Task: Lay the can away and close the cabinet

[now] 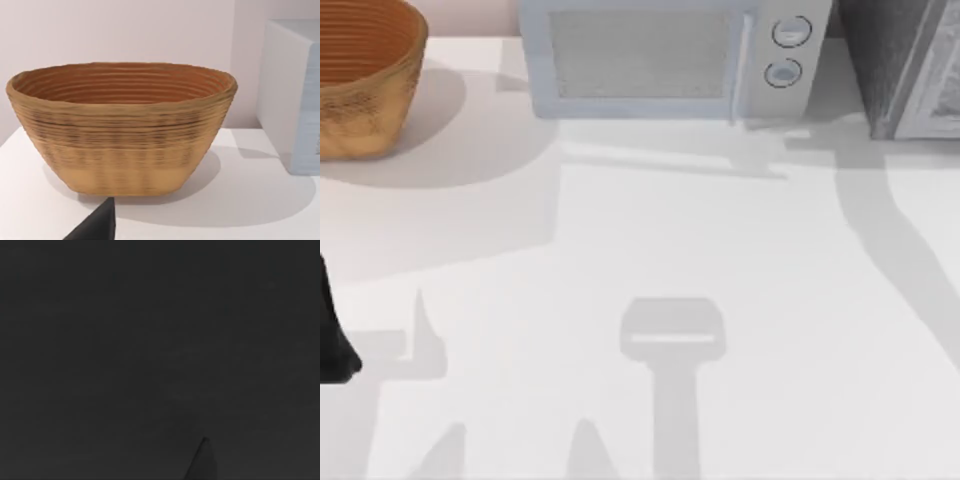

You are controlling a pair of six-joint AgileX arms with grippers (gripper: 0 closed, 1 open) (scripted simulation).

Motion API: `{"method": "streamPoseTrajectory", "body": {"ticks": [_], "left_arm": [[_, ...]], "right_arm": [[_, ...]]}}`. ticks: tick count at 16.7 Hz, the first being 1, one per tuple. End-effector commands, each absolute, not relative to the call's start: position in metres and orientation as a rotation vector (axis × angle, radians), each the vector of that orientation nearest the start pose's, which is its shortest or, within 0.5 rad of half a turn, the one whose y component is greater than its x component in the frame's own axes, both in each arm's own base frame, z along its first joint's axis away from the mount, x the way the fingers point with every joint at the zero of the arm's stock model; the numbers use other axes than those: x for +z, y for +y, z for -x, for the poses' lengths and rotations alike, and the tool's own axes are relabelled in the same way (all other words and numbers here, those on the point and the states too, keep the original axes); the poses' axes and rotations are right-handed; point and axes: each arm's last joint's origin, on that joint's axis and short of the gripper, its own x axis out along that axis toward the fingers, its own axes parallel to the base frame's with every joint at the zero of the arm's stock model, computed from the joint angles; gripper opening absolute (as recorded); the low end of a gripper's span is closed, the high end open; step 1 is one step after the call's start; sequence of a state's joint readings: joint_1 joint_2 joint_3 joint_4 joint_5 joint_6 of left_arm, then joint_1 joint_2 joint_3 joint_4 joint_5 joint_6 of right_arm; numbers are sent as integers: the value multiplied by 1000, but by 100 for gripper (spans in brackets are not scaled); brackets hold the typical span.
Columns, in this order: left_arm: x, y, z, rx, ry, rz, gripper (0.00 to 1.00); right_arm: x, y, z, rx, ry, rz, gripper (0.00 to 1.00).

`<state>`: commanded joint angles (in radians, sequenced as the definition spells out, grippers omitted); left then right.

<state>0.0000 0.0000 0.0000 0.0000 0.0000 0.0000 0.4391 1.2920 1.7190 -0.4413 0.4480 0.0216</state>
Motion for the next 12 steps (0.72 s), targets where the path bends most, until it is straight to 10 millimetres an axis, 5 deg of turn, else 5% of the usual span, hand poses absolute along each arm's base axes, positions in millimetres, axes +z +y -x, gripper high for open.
{"method": "streamPoseTrajectory", "body": {"ticks": [6, 12], "left_arm": [[160, -1, -106, 0, 0, 0, 100], [160, -1, -106, 0, 0, 0, 100]], "right_arm": [[519, 87, -220, -40, -28, -5, 100], [515, 89, -250, -41, -10, 3, 100]]}}
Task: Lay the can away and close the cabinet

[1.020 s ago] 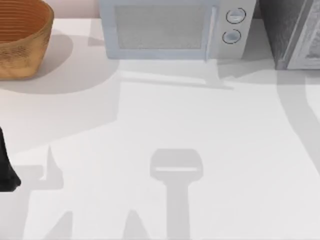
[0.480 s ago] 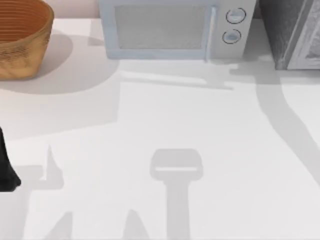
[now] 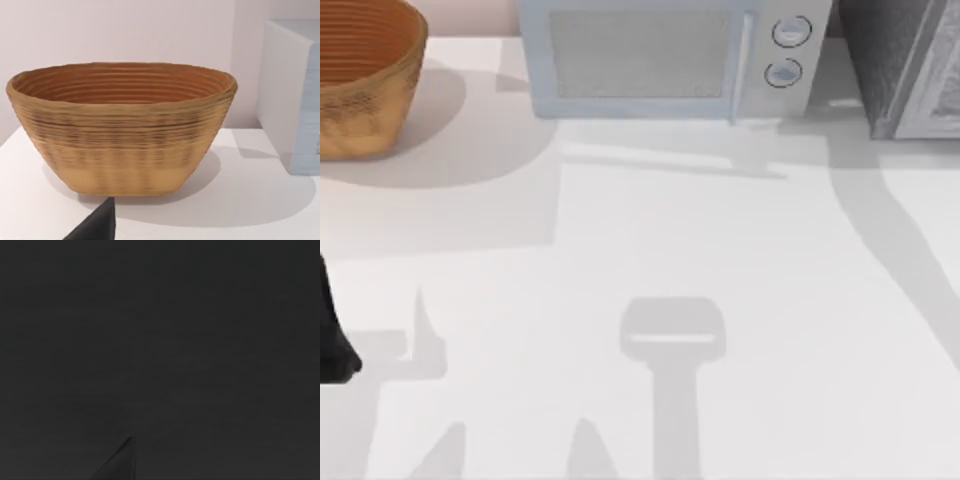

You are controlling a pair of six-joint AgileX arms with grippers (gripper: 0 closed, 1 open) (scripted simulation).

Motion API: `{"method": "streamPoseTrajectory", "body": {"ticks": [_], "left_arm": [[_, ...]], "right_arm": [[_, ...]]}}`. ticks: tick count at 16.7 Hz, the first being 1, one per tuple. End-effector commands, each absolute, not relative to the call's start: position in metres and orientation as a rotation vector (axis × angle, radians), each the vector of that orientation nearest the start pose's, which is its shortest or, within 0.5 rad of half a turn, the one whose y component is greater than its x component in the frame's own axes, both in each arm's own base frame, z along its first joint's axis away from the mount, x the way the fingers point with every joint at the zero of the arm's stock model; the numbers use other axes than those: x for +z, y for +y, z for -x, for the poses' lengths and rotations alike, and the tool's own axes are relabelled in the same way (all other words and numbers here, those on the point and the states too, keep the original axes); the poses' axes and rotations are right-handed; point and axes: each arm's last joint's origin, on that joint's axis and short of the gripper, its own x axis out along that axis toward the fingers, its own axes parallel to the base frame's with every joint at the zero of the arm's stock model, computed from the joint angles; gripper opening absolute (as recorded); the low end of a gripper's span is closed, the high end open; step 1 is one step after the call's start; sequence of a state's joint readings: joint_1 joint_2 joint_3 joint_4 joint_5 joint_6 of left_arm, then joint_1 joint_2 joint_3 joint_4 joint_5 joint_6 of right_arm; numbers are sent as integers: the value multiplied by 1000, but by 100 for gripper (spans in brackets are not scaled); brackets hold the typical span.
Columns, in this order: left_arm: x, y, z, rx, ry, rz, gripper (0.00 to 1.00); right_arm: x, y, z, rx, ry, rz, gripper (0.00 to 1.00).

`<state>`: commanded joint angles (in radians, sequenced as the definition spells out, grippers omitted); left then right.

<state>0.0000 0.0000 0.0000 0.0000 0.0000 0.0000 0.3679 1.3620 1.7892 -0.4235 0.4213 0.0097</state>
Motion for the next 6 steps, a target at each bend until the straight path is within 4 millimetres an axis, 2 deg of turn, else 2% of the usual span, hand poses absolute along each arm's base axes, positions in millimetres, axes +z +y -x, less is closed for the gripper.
{"method": "streamPoseTrajectory", "body": {"ticks": [4, 6], "left_arm": [[160, -1, -106, 0, 0, 0, 100], [160, -1, -106, 0, 0, 0, 100]], "right_arm": [[516, 87, -267, -40, -15, 1, 100], [515, 87, -270, -41, -14, 1, 100]]}}
